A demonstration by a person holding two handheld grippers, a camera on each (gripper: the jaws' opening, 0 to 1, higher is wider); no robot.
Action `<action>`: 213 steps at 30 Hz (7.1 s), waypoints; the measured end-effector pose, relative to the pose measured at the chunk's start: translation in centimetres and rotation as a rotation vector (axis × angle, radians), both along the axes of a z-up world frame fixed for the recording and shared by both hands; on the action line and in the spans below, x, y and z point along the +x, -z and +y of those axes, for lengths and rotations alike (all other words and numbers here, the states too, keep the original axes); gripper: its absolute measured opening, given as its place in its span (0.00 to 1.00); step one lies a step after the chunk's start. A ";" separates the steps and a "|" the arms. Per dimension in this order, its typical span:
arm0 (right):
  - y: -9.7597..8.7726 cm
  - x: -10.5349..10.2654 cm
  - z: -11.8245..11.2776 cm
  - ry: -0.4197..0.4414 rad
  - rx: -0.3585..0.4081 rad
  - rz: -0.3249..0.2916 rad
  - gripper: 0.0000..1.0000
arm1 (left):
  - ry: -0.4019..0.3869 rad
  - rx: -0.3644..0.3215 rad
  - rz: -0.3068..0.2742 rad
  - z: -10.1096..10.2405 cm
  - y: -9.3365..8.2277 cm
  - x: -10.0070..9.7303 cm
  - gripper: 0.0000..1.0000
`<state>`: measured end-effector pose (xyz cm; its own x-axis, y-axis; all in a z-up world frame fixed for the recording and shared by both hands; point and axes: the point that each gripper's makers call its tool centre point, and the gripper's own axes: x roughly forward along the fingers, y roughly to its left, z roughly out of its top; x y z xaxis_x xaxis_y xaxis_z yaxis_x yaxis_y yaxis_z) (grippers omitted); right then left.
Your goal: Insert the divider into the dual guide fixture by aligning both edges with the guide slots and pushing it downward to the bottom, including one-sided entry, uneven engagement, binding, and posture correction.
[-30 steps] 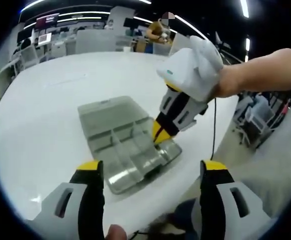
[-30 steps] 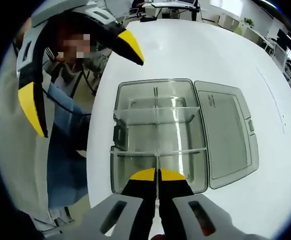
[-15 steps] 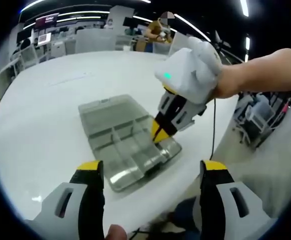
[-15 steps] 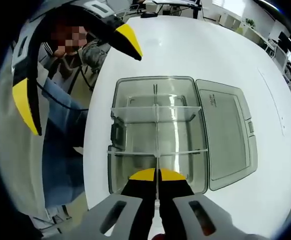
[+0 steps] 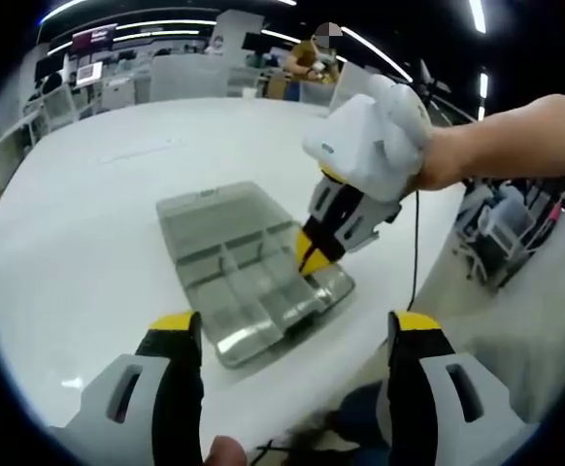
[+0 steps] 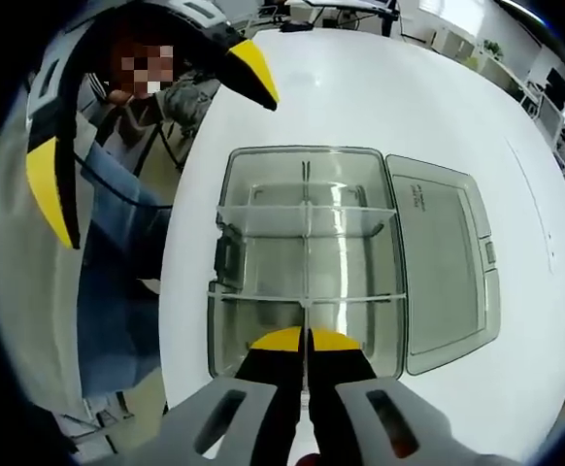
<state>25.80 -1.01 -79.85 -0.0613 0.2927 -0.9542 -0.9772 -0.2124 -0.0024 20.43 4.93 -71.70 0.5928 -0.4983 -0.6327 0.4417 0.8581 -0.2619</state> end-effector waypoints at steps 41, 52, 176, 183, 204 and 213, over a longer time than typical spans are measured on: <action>-2.8 0.0 0.0 0.112 0.129 -0.009 0.22 | -0.091 -0.024 -0.010 3.4 -0.1 -0.2 0.75; -4.0 -0.6 -0.9 0.150 0.205 0.005 0.28 | -0.096 -0.022 -0.015 4.1 -0.3 0.1 0.75; -9.7 -4.4 -0.4 0.471 0.568 0.127 0.74 | -0.305 0.155 0.162 22.3 7.0 -0.6 0.71; -9.8 -4.4 -0.4 0.471 0.567 0.126 0.74 | -0.320 0.150 0.181 22.9 7.7 -1.0 0.71; -9.8 -4.3 -0.3 0.473 0.568 0.126 0.73 | -0.358 0.172 0.247 23.5 8.9 -0.7 0.66; -9.9 -4.0 -0.5 0.478 0.572 0.123 0.73 | -0.387 0.195 0.291 23.8 9.1 -0.1 0.63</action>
